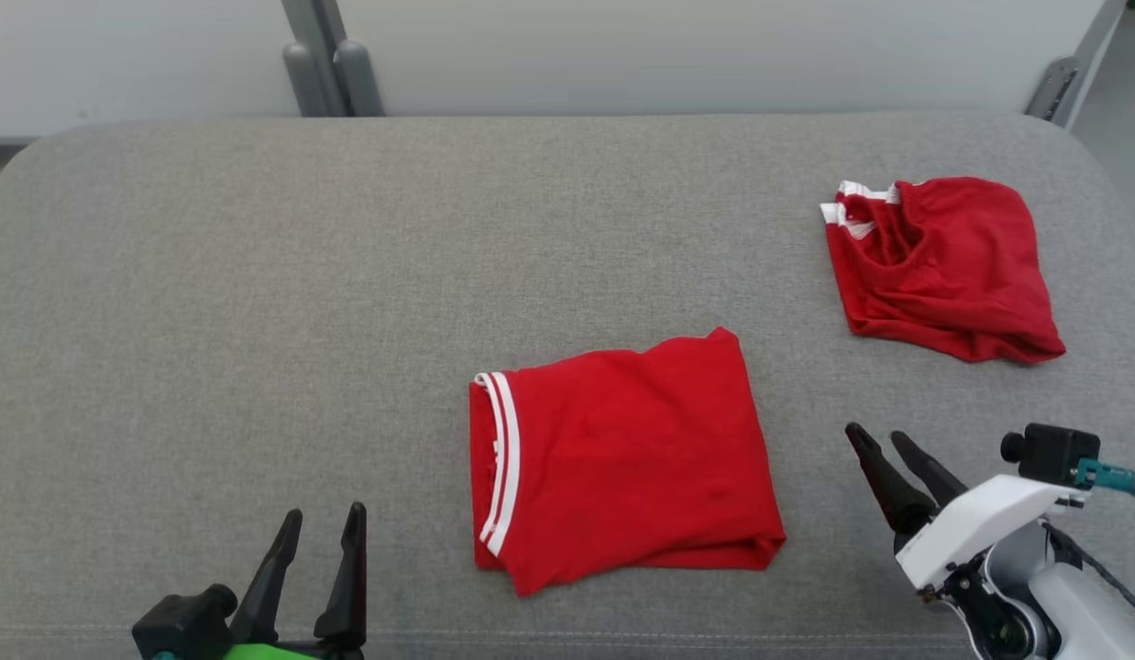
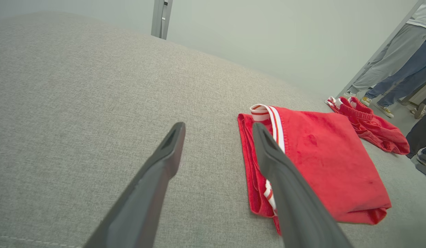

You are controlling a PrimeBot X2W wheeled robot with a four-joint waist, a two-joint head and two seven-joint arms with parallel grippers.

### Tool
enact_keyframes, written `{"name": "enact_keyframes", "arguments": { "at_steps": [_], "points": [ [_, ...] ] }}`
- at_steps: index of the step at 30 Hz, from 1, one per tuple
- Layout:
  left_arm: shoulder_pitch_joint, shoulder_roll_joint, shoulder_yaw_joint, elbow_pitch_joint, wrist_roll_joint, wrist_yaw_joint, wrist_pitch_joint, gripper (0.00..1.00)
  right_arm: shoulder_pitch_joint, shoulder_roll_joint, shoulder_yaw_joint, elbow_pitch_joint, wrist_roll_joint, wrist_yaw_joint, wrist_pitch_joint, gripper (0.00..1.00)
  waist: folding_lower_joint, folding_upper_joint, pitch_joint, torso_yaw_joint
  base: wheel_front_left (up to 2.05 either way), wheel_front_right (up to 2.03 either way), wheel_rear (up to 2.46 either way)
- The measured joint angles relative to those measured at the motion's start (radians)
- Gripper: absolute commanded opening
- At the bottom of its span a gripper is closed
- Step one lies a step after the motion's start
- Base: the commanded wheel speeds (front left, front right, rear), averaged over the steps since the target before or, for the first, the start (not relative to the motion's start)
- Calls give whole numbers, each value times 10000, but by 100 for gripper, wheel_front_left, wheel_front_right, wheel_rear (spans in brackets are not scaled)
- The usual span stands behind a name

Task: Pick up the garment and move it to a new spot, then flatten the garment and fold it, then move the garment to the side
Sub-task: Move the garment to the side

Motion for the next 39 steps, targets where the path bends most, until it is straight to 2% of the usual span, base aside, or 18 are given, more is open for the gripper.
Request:
{"name": "enact_keyframes", "arguments": {
  "at_steps": [6, 12, 26, 38, 39],
  "points": [
    [-269, -12, -121, 4, 0, -10, 0, 100, -739, -79, 174, 305, 196, 146, 633, 100, 0, 0, 322, 351, 0, 0, 0],
    [-476, -21, -44, 102, 0, -12, 0, 100, -1626, -54, 740, 1160, 596, 403, 1839, 100, 0, 0, 668, 905, 0, 0, 0],
    [-828, -61, -257, 228, 0, -23, 0, 100, -2185, -82, 865, 1707, 1035, 412, 2454, 100, 0, 0, 945, 1145, 0, 0, 0],
    [-1058, -142, -422, 435, -15, -98, 0, 100, -2795, -61, 1421, 1860, 1177, 495, 2840, 100, 0, 0, 1086, 1519, 0, 0, 0],
    [-1081, -146, -428, 445, -15, -98, 0, 100, -2836, -65, 1484, 1824, 1221, 495, 2888, 66, 0, -1, 1098, 1553, 0, 0, 0]
  ]
}}
